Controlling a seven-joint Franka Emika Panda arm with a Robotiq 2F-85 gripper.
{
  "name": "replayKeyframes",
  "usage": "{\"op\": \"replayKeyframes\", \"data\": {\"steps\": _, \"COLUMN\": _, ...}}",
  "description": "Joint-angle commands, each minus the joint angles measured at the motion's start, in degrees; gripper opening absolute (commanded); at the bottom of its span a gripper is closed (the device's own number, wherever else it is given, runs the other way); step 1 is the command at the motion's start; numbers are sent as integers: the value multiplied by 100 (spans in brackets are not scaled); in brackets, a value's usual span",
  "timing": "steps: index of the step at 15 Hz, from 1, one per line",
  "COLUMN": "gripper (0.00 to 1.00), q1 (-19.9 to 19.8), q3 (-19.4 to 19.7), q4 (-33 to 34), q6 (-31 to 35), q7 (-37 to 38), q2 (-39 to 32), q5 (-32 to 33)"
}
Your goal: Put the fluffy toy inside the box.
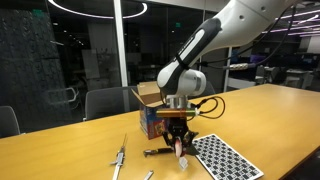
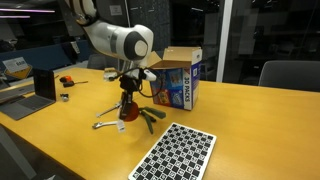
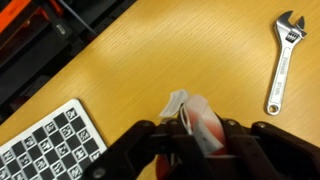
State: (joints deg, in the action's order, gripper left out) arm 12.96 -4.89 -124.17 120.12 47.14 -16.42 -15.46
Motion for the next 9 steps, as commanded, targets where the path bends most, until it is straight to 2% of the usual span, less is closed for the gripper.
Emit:
{"op": "replayKeyframes", "data": {"steps": 1, "gripper": 13, "q1": 103, "q3": 13, "q4": -144, "q6": -353, "q7": 640, "q2": 1175, "q5": 875}}
{"op": "replayKeyframes", "data": {"steps": 5, "gripper": 12, "q1": 20, "q3": -265, "q4": 191, "q6": -910, "q7": 1155, "q2": 2084, "q5": 2121}}
{"op": "replayKeyframes", "data": {"steps": 9, "gripper": 12, "q1": -147, "q3": -589, "q4": 1239, "q6": -1545, "q7": 1494, "q2": 2371, "q5": 3220}}
